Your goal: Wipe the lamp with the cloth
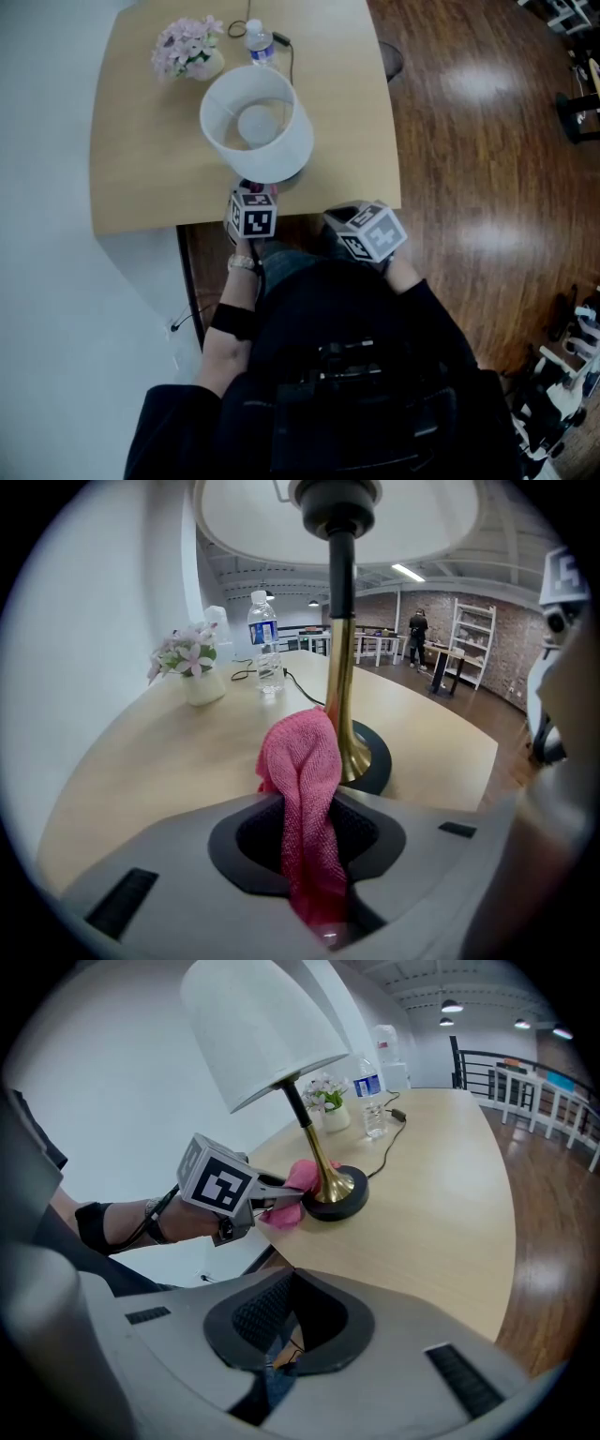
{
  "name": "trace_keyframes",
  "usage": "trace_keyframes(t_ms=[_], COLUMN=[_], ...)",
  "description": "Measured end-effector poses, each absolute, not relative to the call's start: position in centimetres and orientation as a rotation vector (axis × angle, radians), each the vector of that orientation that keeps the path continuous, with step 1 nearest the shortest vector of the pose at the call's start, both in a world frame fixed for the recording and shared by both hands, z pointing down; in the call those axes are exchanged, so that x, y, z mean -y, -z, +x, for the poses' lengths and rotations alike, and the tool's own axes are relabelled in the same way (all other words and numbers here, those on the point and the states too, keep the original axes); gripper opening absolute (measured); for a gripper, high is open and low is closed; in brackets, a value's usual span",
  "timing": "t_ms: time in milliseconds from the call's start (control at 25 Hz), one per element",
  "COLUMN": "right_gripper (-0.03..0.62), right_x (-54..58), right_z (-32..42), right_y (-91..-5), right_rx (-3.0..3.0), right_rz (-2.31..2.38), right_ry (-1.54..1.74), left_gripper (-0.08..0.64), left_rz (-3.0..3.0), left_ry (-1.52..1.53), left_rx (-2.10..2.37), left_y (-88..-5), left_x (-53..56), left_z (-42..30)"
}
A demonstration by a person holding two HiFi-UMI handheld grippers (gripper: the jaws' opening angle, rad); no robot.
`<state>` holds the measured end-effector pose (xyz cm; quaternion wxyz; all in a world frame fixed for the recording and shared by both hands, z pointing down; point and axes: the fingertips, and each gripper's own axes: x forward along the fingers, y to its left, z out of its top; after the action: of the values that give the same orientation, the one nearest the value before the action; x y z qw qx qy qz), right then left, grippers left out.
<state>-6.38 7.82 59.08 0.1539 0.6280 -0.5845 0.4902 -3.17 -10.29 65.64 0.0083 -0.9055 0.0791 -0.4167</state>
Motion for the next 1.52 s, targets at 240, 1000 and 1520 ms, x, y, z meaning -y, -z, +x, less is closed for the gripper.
trace_keyframes(t_ms=[240,1000,1520], right_gripper=[0.005,0.005,0.005], right_x=[-9.5,-13.0,-14.1], right_z=[-5.2,-3.3,-2.4], right_y=[-59.5,-59.5,-58.0], right_rx=[1.656,1.626,1.602], right_rz=[1.823,1.887,2.113], right_ry=[-1.413,-1.399,-1.417], left_gripper=[0.104,0.106,0.104], left_rz=[-2.856,-2.884,-2.884], left_ry=[1.334,1.39,1.234], left_rx=[-0.296,0.031,0.424], left_y=[-65.9,-67.8,-58.0], left_x=[8.4,-2.2,-8.0], left_z=[-3.5,1.9,1.2])
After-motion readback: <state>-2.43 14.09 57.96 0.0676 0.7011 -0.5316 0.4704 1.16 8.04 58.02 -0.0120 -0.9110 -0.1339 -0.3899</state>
